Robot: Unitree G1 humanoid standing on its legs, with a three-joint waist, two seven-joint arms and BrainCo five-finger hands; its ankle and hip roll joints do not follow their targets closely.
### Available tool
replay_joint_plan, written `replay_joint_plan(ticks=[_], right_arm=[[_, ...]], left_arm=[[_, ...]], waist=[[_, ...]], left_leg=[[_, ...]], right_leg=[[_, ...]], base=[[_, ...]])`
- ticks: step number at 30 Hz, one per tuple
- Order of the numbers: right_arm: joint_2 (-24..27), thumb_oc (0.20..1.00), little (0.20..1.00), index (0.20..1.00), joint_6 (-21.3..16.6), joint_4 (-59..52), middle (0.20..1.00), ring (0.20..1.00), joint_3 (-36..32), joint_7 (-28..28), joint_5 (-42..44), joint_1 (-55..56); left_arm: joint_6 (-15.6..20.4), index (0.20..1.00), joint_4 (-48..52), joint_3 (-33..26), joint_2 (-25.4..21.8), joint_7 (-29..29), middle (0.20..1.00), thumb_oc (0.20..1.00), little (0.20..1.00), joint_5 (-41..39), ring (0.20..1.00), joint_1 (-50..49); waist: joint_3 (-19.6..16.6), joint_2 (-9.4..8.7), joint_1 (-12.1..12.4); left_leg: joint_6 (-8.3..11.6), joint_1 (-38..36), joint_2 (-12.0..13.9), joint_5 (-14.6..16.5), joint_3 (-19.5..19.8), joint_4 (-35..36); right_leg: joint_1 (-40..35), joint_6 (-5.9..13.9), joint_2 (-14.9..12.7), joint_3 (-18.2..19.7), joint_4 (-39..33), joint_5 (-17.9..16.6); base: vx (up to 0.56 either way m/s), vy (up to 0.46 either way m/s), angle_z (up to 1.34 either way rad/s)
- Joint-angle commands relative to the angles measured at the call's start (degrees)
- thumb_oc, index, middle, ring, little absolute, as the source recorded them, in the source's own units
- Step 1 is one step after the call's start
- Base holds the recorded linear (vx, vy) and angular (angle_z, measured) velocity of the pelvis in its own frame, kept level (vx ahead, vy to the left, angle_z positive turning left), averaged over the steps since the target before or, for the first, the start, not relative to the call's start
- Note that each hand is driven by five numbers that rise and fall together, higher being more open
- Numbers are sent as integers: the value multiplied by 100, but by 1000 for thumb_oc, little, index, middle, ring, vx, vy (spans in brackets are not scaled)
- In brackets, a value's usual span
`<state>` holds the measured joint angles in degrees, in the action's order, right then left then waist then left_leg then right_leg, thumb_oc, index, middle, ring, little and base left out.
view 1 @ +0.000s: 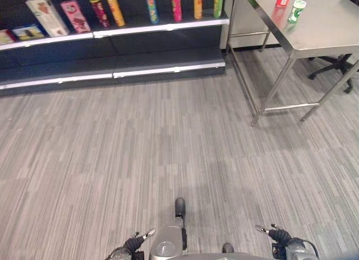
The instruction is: Put the goods on the table back onto the shelves and tidy them up.
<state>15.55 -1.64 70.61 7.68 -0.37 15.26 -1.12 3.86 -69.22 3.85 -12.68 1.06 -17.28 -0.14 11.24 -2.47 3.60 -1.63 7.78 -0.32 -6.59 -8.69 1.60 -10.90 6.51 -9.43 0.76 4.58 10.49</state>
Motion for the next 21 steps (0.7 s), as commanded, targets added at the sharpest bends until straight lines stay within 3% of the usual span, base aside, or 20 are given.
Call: replay_joint_plan(ticks=[1,3,4,6,7,8,9,11,14,15,16,17,18,19,20,21], right_arm=[[241,1000,1000,1000,-28,-259,1000,1000,-19,9,-14,-46],[255,1000,1000,1000,-40,-342,1000,1000,-120,60,107,-67],[304,1000,1000,1000,-56,-344,1000,1000,-229,109,136,-38],[332,1000,1000,1000,-39,-333,1000,1000,-261,129,141,-44],[339,1000,1000,1000,-27,-322,1000,1000,-279,140,163,-76],[340,1000,1000,1000,-27,-321,1000,1000,-279,140,163,-79],[332,1000,1000,1000,-13,-314,1000,1000,-333,133,203,-75],[307,1000,1000,1000,4,-304,1000,1000,-333,129,162,-37],[291,1000,1000,1000,35,-290,1000,1000,-316,98,34,18],[294,1000,1000,1000,35,-291,1000,1000,-315,98,34,20],[285,1000,1000,1000,11,-292,1000,1000,-305,64,57,134],[323,1000,1000,1000,-23,-215,1000,1000,-252,46,53,162],[320,1000,1000,1000,-24,-214,1000,1000,-250,46,53,161],[355,1000,1000,1000,-46,-217,1000,1000,-246,65,116,157],[351,1000,1000,1000,-46,-217,1000,1000,-245,65,116,156],[423,1000,1000,1000,-74,-231,1000,1000,-224,63,207,127]], left_arm=[[73,1000,50,183,-265,-14,1000,1000,1000,79,1000,93],[70,1000,75,252,-329,-60,1000,1000,1000,127,1000,185],[93,1000,173,330,-362,-64,1000,1000,1000,156,1000,296],[111,1000,208,377,-355,-72,1000,1000,1000,171,1000,337],[132,1000,206,403,-343,-86,1000,1000,1000,166,1000,370],[132,1000,205,402,-342,-86,1000,1000,1000,166,1000,373],[136,1000,213,424,-326,-90,1000,1000,1000,213,1000,430],[163,1000,185,404,-283,-87,1000,1000,1000,291,1000,434],[167,1000,58,359,-222,-42,1000,1000,1000,472,1000,375],[168,1000,58,359,-219,-42,1000,1000,1000,472,1000,373],[163,1000,-35,352,-216,-46,1000,1000,1000,561,1000,306],[199,1000,-84,327,-136,-63,1000,1000,1000,516,1000,296],[199,1000,-84,326,-139,-63,1000,1000,1000,516,1000,296],[188,1000,-22,324,-132,-51,1000,1000,1000,401,1000,319],[188,1000,-22,323,-137,-51,1000,1000,1000,401,1000,320],[193,1000,64,405,-146,-57,1000,1000,1000,354,1000,335]], waist=[[-295,-18,58],[-173,109,-92],[15,419,-404],[104,430,-561],[143,406,-656],[143,422,-668],[131,299,-808],[166,287,-928],[121,248,-1069],[130,262,-1071],[44,168,-1074],[-50,278,-1161],[-66,256,-1178],[-107,329,-1156],[-125,303,-1174],[-110,266,-1187]], left_leg=[[75,355,-203,28,251,-262],[-104,-85,-254,252,252,-172],[-152,-862,-153,613,384,7],[-81,-1142,-133,808,456,12],[-26,-1361,-178,955,513,51],[-23,-1355,-161,949,526,50],[123,-1698,-219,1170,608,155],[256,-2087,-134,1384,667,270],[385,-2554,-35,1653,753,340],[389,-2568,-18,1662,753,340],[421,-2706,27,1859,847,228],[571,-2687,283,1731,892,-223],[566,-2661,260,1712,913,-222],[789,-2467,446,1264,860,-981],[783,-2441,418,1240,881,-973],[939,-1819,516,508,831,-2436]], right_leg=[[72,259,108,13,2038,-1707],[607,191,-15,-165,3068,-2201],[1560,-56,-296,-1022,3198,-1370],[1844,-55,-296,-1311,2413,-1056],[2036,0,-237,-1424,1711,-1136],[2009,-5,-218,-1449,1655,-1169],[2163,206,-175,-1554,407,-1369],[2212,398,-36,-1759,-504,-1681],[2508,503,43,-1908,-841,-1903],[2491,502,58,-1917,-844,-1899],[2298,401,98,-1972,-870,-1971],[2124,265,341,-1681,-854,-2003],[2142,268,310,-1688,-853,-2010],[1890,112,493,-1600,-821,-1900],[1911,117,459,-1608,-819,-1905],[1607,-142,601,-1526,-836,-1674]], base=[[269,217,-10],[563,313,15],[769,221,26],[616,-12,25],[307,-98,9],[508,-189,11],[529,-184,56],[620,-203,89],[465,-162,58],[493,-242,39],[689,-373,25],[677,-373,22],[590,-357,21],[235,-169,23],[441,-368,15],[288,-302,-1]])
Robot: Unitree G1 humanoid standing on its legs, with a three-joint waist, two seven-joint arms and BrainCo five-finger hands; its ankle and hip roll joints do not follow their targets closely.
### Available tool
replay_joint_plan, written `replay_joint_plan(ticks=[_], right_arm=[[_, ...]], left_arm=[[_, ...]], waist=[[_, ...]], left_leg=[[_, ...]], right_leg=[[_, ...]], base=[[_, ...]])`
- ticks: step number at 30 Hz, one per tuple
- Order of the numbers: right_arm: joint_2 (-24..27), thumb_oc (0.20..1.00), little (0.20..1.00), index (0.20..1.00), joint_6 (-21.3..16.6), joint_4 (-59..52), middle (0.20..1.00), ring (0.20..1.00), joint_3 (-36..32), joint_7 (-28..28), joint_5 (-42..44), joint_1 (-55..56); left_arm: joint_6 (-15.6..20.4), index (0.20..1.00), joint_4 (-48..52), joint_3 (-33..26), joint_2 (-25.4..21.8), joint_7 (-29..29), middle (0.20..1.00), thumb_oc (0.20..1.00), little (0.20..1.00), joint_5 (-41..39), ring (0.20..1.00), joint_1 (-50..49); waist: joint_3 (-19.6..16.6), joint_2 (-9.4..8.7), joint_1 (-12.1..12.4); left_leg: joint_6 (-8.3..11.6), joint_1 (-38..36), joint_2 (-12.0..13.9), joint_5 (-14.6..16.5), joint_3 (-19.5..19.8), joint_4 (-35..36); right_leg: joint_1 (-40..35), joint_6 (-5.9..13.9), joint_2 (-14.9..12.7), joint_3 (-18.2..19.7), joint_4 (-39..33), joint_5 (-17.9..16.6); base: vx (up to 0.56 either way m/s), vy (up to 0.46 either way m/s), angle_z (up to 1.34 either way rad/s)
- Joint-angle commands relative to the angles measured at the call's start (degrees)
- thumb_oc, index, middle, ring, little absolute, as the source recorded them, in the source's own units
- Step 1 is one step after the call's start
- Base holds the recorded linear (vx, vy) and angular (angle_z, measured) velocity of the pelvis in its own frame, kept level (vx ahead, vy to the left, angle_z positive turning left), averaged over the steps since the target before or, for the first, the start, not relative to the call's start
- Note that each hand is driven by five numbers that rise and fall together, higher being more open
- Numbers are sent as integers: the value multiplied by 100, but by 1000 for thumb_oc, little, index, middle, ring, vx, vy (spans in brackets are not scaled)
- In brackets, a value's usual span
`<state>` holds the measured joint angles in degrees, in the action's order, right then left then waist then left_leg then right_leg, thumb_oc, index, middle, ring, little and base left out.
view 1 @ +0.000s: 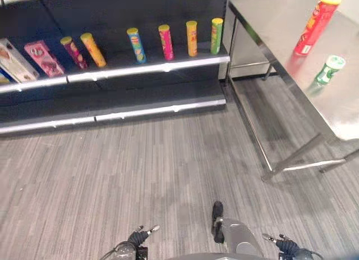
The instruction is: Put the goods on the table back onto the shelves and tidy them up.
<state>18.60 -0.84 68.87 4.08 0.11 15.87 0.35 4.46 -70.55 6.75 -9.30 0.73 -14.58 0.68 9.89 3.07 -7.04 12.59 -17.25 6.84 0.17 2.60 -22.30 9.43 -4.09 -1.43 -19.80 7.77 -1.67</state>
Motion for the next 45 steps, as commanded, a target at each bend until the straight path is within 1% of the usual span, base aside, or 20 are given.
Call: replay_joint_plan(ticks=[1,2,3,5,6,9,10,11,13,19,26,31,32,36,37,39,40,41,42,45], right_arm=[[137,1000,1000,1000,-152,-65,1000,1000,173,24,142,-43],[173,1000,1000,1000,-150,-63,1000,1000,208,42,125,-57],[169,1000,1000,1000,-150,-63,1000,1000,208,42,125,-58],[230,1000,1000,1000,-117,-57,1000,1000,205,70,153,-119],[237,1000,1000,1000,-113,-82,1000,1000,281,73,161,-198],[219,1000,1000,1000,-123,-73,1000,1000,365,72,78,-218],[219,1000,1000,1000,-123,-73,1000,1000,365,72,78,-218],[218,1000,1000,1000,-123,-55,1000,1000,445,76,-24,-235],[209,1000,1000,1000,-122,-27,1000,1000,521,71,-149,-227],[132,1000,1000,1000,-114,104,1000,1000,513,77,-303,-77],[83,1000,1000,1000,-100,195,1000,1000,315,111,-213,10],[127,1000,1000,1000,-99,346,1000,1000,-70,69,74,30],[139,1000,1000,1000,-46,533,1000,1000,-135,58,11,95],[104,1000,1000,1000,2,740,1000,1000,-240,71,-16,240],[88,1000,1000,1000,5,785,1000,1000,-330,73,36,349],[82,1000,1000,1000,-4,783,1000,1000,-355,95,65,356],[94,1000,1000,1000,1,793,1000,1000,-384,66,121,346],[92,1000,1000,1000,0,794,1000,1000,-383,65,121,348],[82,1000,1000,1000,1,798,1000,1000,-394,70,131,317],[17,1000,1000,1000,28,943,1000,1000,-470,99,193,453]], left_arm=[[122,1000,275,146,-493,-19,1000,1000,1000,37,1000,263],[108,1000,374,156,-511,-45,1000,1000,1000,-26,1000,274],[107,1000,374,155,-515,-45,1000,1000,1000,-26,1000,274],[91,1000,491,144,-522,-77,1000,1000,1000,-109,1000,256],[90,1000,420,154,-498,-87,1000,1000,1000,-134,1000,267],[85,1000,313,127,-491,-112,1000,1000,1000,-50,1000,237],[85,1000,313,127,-492,-112,1000,1000,1000,-50,1000,237],[75,1000,252,115,-495,-97,1000,1000,1000,1,1000,203],[91,1000,184,100,-495,-84,1000,1000,1000,25,1000,177],[60,1000,46,60,-466,-56,1000,1000,1000,111,1000,59],[88,1000,111,-16,-512,-96,1000,1000,1000,67,1000,44],[85,1000,133,-70,-595,-84,1000,1000,1000,-48,1000,136],[65,1000,174,-43,-687,-71,1000,1000,1000,-11,1000,194],[48,1000,185,-11,-809,-69,1000,1000,1000,43,1000,270],[65,1000,170,-5,-841,-72,1000,1000,1000,64,1000,313],[84,1000,140,19,-837,-82,1000,1000,1000,74,1000,344],[72,1000,79,105,-850,-104,1000,1000,1000,182,1000,409],[73,1000,77,105,-851,-104,1000,1000,1000,183,1000,408],[96,1000,86,76,-837,-86,1000,1000,1000,160,1000,429],[137,1000,85,81,-768,-90,1000,1000,1000,88,1000,420]], waist=[[50,-359,-95],[127,-372,-28],[110,-399,-45],[207,-502,65],[282,-584,290],[302,-616,448],[299,-619,447],[303,-544,594],[304,-457,721],[190,-339,753],[-28,-400,703],[57,-400,650],[279,-414,544],[406,-359,472],[383,-334,441],[374,-335,401],[326,-469,298],[342,-466,296],[329,-514,288],[173,-631,263]], left_leg=[[-462,913,-181,-466,-355,-674],[-471,1169,-90,-602,-411,-1353],[-476,1189,-121,-629,-399,-1334],[-563,1593,-72,-628,-683,-2149],[-716,2278,-22,-254,-1061,-1856],[-829,2552,-83,-67,-1251,-543],[-830,2552,-86,-71,-1252,-537],[-865,2632,-292,-83,-1075,626],[-784,2725,-479,-477,-701,1406],[-808,2294,-619,-643,-293,2176],[-946,1849,-672,-520,-553,2586],[-1130,1704,-677,-318,-812,2639],[-1216,1623,-637,-298,-908,2658],[-1240,1584,-496,-250,-966,2632],[-1175,1558,-371,-179,-1019,2620],[-1135,1520,-347,-139,-1000,2635],[-1092,1502,-450,-50,-962,2645],[-1090,1478,-444,-38,-958,2644],[-1067,1469,-458,-21,-987,2618],[-1017,1412,-435,11,-1048,2610]], right_leg=[[-597,796,-176,558,-1179,-330],[-803,668,-80,590,-1192,-193],[-784,672,-112,579,-1190,-195],[-1055,554,-78,696,-1225,-34],[-1397,524,-48,844,-1234,167],[-1577,647,-74,925,-1246,275],[-1575,648,-77,925,-1246,275],[-1762,721,-16,1050,-1267,352],[-1919,734,99,1186,-1276,459],[-2053,732,213,1415,-1260,604],[-2076,898,46,1521,-1227,697],[-1447,1145,-146,1657,36,734],[-878,1382,-212,1675,968,365],[-354,1377,-487,1452,1695,201],[-308,1261,-814,1210,1328,307],[-327,1235,-869,1146,982,328],[-393,1269,-816,1338,-10,197],[-438,1269,-808,1329,-49,186],[-553,1438,-842,1445,-424,52],[-815,1465,-794,1508,-925,-220]], base=[[400,-414,4],[196,-215,9],[185,-205,13],[297,-234,-33],[422,-209,-38],[282,-32,-46],[255,69,-70],[261,75,-54],[292,63,-46],[157,61,-59],[106,102,0],[6,148,-28],[-88,112,-52],[-34,34,-40],[57,-48,-7],[90,-95,-12],[112,-111,-8],[86,-107,-8],[43,-66,1],[112,-101,14]])
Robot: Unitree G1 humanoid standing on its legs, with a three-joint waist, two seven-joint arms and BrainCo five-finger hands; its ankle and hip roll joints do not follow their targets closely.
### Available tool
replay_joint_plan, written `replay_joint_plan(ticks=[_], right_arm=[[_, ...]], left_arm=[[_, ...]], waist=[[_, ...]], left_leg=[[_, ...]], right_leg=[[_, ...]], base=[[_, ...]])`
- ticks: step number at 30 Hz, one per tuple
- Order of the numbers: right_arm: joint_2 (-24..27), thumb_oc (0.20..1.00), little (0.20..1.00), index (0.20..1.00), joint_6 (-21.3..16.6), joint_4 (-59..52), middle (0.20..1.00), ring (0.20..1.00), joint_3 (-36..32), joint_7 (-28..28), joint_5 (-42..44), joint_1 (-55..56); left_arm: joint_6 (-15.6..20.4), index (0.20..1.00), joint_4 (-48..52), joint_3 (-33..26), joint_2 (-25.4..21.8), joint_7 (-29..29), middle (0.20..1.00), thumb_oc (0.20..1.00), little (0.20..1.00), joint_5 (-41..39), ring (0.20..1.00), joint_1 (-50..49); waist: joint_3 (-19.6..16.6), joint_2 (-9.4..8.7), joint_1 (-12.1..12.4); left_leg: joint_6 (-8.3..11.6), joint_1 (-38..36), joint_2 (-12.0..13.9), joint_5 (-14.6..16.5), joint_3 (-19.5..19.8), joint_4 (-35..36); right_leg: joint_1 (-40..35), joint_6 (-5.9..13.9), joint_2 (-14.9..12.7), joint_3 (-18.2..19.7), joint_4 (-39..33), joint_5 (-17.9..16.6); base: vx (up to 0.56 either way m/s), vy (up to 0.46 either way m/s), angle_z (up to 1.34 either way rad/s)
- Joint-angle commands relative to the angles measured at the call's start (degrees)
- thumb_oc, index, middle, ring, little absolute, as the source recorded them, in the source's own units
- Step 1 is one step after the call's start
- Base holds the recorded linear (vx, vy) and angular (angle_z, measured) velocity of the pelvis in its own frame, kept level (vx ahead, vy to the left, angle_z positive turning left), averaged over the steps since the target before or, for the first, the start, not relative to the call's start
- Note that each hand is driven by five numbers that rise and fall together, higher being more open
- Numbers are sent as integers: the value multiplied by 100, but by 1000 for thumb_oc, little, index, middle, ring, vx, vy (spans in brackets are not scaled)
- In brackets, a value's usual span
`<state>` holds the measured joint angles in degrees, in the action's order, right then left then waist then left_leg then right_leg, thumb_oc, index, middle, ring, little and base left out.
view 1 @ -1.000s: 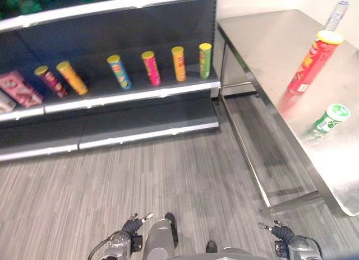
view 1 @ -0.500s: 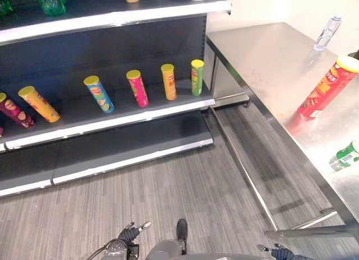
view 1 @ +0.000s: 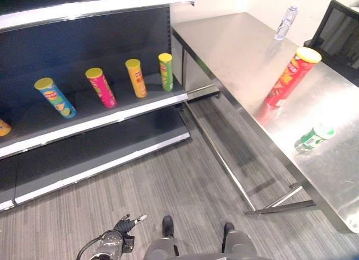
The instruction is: Put the goods on the table back onto the shelves and tidy them up.
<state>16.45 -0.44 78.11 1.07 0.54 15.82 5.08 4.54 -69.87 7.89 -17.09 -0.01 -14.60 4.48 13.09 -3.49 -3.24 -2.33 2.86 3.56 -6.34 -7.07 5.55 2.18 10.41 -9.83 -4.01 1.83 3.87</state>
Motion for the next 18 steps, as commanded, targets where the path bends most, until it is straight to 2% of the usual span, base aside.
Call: replay_joint_plan(ticks=[1,6,9,10,11,12,13,14,15,16,18], right_arm=[[233,1000,1000,1000,-12,19,1000,1000,-169,55,198,-19],[563,1000,1000,1000,8,190,1000,1000,-736,58,582,189],[1137,1000,1000,1000,48,478,1000,1000,-1518,65,804,510],[1146,1000,1000,1000,48,481,1000,1000,-1524,61,803,514],[1689,1000,1000,1000,46,637,1000,1000,-2120,86,875,722],[1937,1000,1000,1000,40,698,1000,1000,-2384,111,901,805],[2548,1000,1000,1000,-17,660,1000,1000,-3131,249,992,1003],[2560,1000,1000,1000,-14,653,1000,1000,-3155,246,988,1022],[2966,1000,1000,1000,-201,124,1000,1000,-3706,450,1152,1054],[2960,1000,1000,1000,-188,93,1000,1000,-3733,463,1146,1077],[3138,1000,1000,1000,-527,-1035,1000,1000,-3999,746,1186,1092]], left_arm=[[129,1000,18,-32,12,-16,1000,1000,1000,89,1000,40],[129,1000,-65,-48,19,29,1000,1000,1000,137,1000,28],[118,1000,-97,-91,-75,114,1000,1000,1000,210,1000,-7],[119,1000,-97,-87,-68,114,1000,1000,1000,210,1000,-7],[119,1000,-62,-115,-125,162,1000,1000,1000,308,1000,-1],[117,1000,-81,-121,-138,172,1000,1000,1000,384,1000,20],[106,1000,-154,-158,-136,194,1000,1000,1000,548,1000,51],[107,1000,-157,-147,-117,192,1000,1000,1000,550,1000,56],[109,1000,-177,-183,-74,157,1000,1000,1000,596,1000,61],[109,1000,-179,-174,-59,154,1000,1000,1000,598,1000,67],[135,1000,-155,-167,36,90,1000,1000,1000,615,1000,58]], waist=[[-145,25,-118],[-243,-32,-267],[-325,-39,-409],[-325,-30,-405],[-376,-26,-470],[-399,-22,-500],[-465,-24,-595],[-462,-5,-586],[-507,-14,-661],[-503,1,-651],[-512,7,-687]], left_leg=[[476,-604,-107,662,-81,-174],[566,-809,-3,722,-194,-117],[602,-919,41,774,-257,-80],[603,-922,43,777,-258,-80],[619,-976,60,803,-274,-63],[629,-996,67,817,-278,-55],[644,-1032,70,868,-306,-55],[644,-1037,72,873,-305,-55],[652,-1068,74,903,-332,-55],[652,-1072,77,908,-332,-55],[654,-1079,85,927,-373,-55]], right_leg=[[-99,15,46,-73,-339,-777],[-384,1,145,-130,-596,-751],[-449,15,173,-112,-610,-713],[-452,15,175,-111,-609,-711],[-488,26,187,-114,-611,-687],[-505,32,190,-107,-617,-673],[-541,60,197,-100,-642,-637],[-545,61,199,-102,-641,-634],[-544,75,214,-67,-647,-632],[-546,76,216,-67,-645,-629],[-527,88,220,-34,-651,-629]], base=[[115,-70,10],[78,-42,-13],[78,-9,-13],[92,1,-5],[88,10,-4],[146,33,-5],[88,28,-7],[101,38,-8],[43,15,-8],[47,26,-11],[13,21,-12]])
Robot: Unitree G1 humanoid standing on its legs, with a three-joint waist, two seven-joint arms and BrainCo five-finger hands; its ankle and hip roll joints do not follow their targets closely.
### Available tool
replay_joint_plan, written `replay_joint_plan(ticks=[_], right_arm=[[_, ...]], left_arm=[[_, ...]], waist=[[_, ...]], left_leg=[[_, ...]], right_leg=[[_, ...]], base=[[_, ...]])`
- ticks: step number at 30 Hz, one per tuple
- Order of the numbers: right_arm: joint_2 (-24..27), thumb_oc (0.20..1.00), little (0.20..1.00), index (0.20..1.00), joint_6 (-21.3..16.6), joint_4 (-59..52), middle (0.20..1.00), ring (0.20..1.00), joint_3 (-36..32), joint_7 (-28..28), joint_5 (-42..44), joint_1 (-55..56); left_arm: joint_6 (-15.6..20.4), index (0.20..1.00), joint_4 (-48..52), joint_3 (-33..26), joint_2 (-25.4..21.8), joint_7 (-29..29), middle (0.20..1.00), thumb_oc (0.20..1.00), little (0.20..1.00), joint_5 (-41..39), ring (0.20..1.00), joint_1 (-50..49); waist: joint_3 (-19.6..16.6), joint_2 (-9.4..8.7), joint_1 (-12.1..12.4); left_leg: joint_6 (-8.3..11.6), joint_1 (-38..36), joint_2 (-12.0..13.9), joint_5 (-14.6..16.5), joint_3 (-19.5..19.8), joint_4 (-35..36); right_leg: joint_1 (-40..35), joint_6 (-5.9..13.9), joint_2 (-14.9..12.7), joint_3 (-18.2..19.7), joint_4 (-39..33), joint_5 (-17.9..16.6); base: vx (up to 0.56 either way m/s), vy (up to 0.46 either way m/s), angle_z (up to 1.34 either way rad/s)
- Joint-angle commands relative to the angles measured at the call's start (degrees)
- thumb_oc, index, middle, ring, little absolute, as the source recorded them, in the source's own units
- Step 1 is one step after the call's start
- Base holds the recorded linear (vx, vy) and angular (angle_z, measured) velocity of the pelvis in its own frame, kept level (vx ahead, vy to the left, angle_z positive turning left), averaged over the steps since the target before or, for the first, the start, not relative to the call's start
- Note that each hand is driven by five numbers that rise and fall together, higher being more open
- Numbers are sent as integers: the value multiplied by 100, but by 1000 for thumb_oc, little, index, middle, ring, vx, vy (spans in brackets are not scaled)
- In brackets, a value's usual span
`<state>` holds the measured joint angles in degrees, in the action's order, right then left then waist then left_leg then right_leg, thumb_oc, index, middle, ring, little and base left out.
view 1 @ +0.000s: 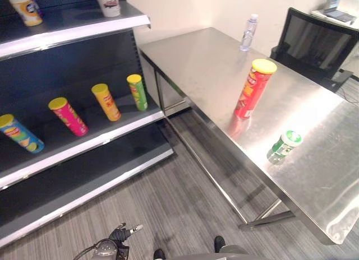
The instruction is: Put the goods on the table back onto the shelves and tidy them up.
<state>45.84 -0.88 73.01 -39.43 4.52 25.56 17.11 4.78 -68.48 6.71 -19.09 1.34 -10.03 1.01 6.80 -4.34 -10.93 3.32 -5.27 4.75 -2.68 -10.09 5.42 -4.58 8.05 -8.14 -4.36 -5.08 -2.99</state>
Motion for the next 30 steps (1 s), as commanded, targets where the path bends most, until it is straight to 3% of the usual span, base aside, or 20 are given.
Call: replay_joint_plan(ticks=[1,7,9,14,17,23,30], right_arm=[[261,1000,1000,1000,-607,-1241,1000,1000,-59,461,137,-110],[837,1000,1000,1000,-946,-3779,1000,1000,167,409,-451,-427],[828,1000,1000,1000,-935,-3795,1000,1000,170,416,-460,-428],[1093,1000,1000,1000,-999,-5659,1000,1000,686,-266,-1121,-396],[1136,1000,1000,1000,-1043,-5941,1000,1000,811,-474,-1066,-375],[1254,1000,1000,1000,-993,-6842,1000,1000,1268,-1408,-755,-248],[1358,1000,1000,1000,-974,-6627,1000,1000,1960,-1457,-1372,-575]], left_arm=[[128,1000,-256,-40,284,-47,1000,1000,1000,162,1000,364],[121,1000,-36,27,360,99,1000,1000,1000,198,1000,172],[120,1000,-33,22,358,100,1000,1000,1000,198,1000,167],[166,1000,242,-55,367,262,1000,1000,1000,211,1000,-74],[183,1000,270,-34,367,312,1000,1000,1000,215,1000,-130],[237,1000,422,-46,357,484,1000,1000,1000,182,1000,-296],[254,1000,495,-8,363,489,1000,1000,1000,199,1000,-362]], waist=[[119,103,98],[51,77,237],[51,75,231],[61,73,381],[55,75,416],[28,104,513],[23,147,637]], left_leg=[[86,-287,-25,583,-96,-42],[114,-370,27,610,-172,-42],[114,-372,28,611,-169,-42],[153,-356,73,550,-121,-42],[168,-353,84,533,-97,-42],[193,-339,99,486,-32,-42],[201,-321,88,460,-13,-42]], right_leg=[[141,328,58,26,36,65],[72,301,82,28,8,100],[68,301,83,25,8,102],[3,259,87,-79,8,157],[-18,244,85,-113,8,170],[-84,218,78,-205,8,203],[-113,218,48,-297,8,189]], base=[[16,12,-10],[17,-2,-14],[0,0,0],[-3,-26,10],[2,-18,14],[0,-5,2],[-4,-5,4]])
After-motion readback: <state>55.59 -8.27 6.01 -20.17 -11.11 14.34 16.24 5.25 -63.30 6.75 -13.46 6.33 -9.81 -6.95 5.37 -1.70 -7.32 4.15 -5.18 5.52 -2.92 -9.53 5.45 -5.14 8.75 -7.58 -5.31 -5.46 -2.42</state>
